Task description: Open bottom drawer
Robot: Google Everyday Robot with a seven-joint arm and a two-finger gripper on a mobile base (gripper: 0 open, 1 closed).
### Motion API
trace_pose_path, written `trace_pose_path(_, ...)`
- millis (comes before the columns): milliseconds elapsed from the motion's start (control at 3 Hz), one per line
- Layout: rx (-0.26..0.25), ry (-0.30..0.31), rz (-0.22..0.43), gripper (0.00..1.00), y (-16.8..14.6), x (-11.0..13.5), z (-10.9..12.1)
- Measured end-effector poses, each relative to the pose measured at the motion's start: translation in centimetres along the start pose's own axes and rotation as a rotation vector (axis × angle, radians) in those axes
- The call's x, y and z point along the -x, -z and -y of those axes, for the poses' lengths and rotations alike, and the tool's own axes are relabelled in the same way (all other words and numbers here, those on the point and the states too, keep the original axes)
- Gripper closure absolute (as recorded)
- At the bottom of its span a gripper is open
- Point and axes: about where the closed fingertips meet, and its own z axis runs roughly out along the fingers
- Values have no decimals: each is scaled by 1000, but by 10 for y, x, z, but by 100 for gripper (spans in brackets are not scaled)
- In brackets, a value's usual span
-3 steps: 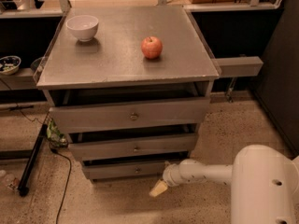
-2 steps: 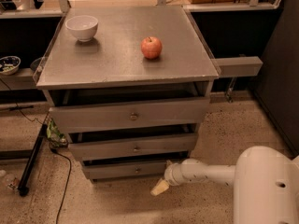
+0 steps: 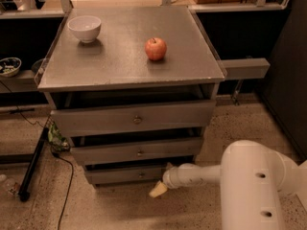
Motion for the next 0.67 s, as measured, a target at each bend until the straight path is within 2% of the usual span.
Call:
trace_pose_path(333,-6,3,29,0,-31,27,15)
trace_pose_path(667,-6,3,29,0,-31,27,15)
